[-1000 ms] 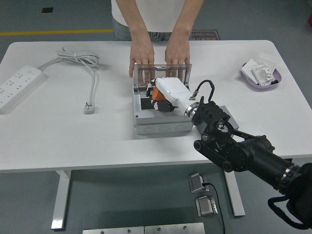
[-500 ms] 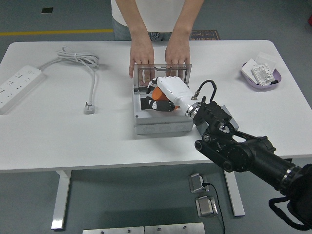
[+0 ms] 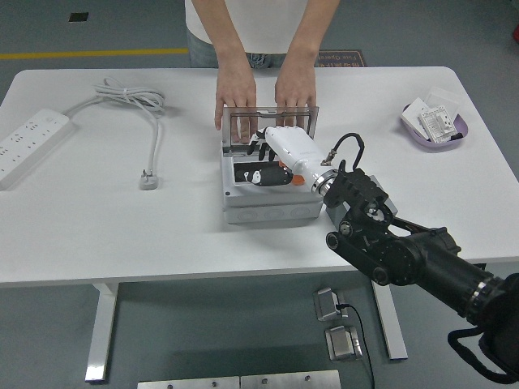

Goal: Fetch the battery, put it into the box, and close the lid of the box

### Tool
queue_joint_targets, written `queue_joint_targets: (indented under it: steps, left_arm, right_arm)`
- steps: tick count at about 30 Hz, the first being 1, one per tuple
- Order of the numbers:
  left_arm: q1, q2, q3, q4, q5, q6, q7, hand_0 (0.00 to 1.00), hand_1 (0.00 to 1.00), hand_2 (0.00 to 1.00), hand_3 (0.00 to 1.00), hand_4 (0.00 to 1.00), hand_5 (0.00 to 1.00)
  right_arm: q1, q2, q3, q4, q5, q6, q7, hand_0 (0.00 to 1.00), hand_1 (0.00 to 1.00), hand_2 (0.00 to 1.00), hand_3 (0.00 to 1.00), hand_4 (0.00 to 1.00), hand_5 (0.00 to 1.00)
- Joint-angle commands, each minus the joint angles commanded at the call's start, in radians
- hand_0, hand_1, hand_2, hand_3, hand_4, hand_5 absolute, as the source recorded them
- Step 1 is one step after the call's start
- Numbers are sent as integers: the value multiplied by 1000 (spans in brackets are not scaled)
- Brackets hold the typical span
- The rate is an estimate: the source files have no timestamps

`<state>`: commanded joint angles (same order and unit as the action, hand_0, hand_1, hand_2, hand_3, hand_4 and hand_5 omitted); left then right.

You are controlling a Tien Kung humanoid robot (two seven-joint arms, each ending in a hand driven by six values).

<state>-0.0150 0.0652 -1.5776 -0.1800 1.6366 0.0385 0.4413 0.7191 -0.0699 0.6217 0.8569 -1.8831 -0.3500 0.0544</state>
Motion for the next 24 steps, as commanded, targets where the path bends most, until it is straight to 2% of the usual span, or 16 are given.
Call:
queue_joint_targets:
  steps: [4, 14, 19, 24]
  left_arm:
    - [0, -1, 0, 0, 0, 0, 0, 626, 633, 535, 622, 701, 91]
    - [3, -3, -4, 0, 0, 1, 1, 626, 633, 535, 622, 702, 90]
    - [4, -1, -7, 0, 3, 0, 3, 626, 633, 535, 622, 701, 92]
    - [3, 5, -11, 0, 8, 0, 4, 626, 633, 535, 622, 699, 93]
  right_arm:
    - [-3, -13, 14, 58, 5, 14, -21, 393, 385, 420, 494, 899, 497]
    - [-5, -60, 67, 252, 15, 61, -88, 387, 382, 419, 484, 902, 504]
    - [10, -63, 93, 269, 23, 69, -101, 368, 378, 418, 477, 903, 508]
    - [34, -57, 103, 229, 35, 84, -112, 362, 376, 418, 474, 903, 512]
